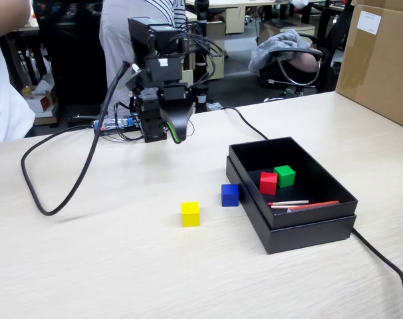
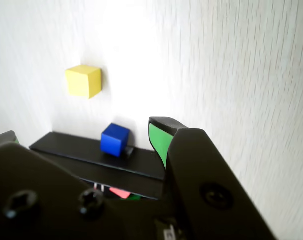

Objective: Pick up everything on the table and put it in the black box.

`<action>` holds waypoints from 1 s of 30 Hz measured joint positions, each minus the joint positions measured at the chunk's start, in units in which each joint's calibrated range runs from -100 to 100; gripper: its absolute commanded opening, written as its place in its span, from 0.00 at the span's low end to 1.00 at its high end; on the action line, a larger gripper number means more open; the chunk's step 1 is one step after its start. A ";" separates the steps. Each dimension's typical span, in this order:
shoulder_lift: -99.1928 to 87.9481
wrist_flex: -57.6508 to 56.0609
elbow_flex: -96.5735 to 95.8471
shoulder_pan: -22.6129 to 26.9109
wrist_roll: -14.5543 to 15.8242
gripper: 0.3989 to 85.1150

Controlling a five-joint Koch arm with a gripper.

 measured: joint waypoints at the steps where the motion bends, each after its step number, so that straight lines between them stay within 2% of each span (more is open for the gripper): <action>1: -1.55 1.24 -1.92 -0.05 -0.05 0.60; 9: -3.37 7.98 -6.85 -0.34 -0.05 0.60; 19: 25.63 8.13 13.24 -1.07 0.05 0.60; 23: 39.74 8.05 17.34 -1.07 0.05 0.60; 30: 52.82 8.13 22.91 -1.07 0.05 0.60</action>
